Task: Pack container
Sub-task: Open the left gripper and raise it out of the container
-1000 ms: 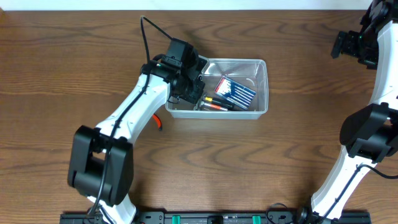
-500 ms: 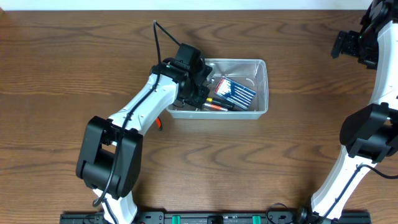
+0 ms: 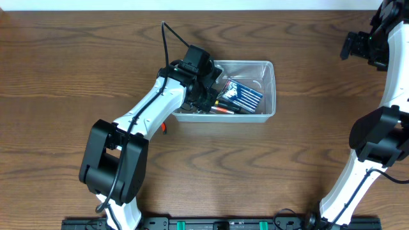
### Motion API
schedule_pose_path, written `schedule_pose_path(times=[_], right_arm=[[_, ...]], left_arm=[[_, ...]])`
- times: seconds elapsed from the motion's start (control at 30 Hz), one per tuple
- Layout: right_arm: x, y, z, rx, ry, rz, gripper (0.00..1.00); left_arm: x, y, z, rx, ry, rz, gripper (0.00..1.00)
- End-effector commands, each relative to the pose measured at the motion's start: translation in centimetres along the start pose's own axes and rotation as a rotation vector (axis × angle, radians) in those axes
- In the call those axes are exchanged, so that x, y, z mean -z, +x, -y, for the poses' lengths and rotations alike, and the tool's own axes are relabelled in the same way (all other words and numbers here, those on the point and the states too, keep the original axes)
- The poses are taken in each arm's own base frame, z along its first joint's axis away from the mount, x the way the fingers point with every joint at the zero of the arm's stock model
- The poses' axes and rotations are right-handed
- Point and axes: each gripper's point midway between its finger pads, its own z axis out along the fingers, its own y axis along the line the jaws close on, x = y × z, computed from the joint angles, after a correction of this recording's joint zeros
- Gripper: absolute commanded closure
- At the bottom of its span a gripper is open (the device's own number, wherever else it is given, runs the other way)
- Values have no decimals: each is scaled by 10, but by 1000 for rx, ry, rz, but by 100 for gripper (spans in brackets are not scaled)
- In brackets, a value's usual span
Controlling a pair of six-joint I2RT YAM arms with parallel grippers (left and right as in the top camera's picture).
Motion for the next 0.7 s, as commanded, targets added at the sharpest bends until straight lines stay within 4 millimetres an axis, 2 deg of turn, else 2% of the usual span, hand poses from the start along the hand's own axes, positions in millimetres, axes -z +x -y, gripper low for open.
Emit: schedule_pose_path(times=[0.0, 0.33, 0.4, 0.47, 0.57, 0.67], right_arm=[[2, 0, 3, -14, 8, 5, 1], [2, -1, 3, -14, 8, 6, 1], [2, 0, 3, -14, 8, 5, 1], [2, 0, 3, -14, 8, 5, 1], [2, 0, 3, -14, 8, 5, 1], [2, 0, 3, -14, 8, 5, 1]], left_arm=[[1, -5, 1, -3, 1, 12, 93], [2, -8, -1, -4, -2, 24, 93], [7, -12, -4, 0, -8, 38, 83], [14, -16, -7, 5, -14, 58, 69], [35, -30, -17, 18, -31, 119, 35], [69, -49, -32, 36, -59, 209, 25]])
